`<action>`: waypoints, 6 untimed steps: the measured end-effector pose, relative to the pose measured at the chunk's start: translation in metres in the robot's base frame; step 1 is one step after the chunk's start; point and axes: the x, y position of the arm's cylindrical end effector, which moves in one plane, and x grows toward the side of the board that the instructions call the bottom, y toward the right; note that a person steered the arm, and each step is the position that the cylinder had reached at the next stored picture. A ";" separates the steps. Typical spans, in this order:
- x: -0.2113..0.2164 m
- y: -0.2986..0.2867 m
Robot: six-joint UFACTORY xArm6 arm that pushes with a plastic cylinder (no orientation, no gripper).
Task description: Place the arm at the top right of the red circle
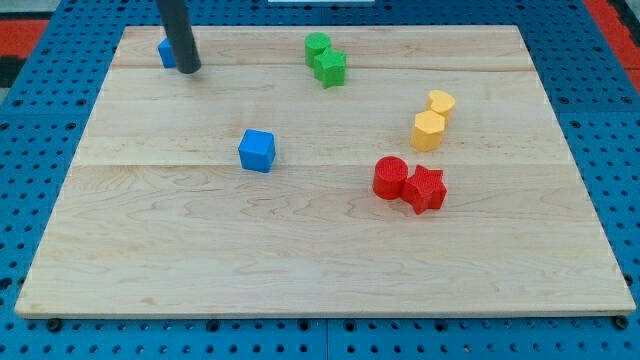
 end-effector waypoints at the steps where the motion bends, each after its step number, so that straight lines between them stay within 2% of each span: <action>1: 0.003 0.048; 4: 0.124 0.180; 5: 0.147 0.245; 6: 0.150 0.271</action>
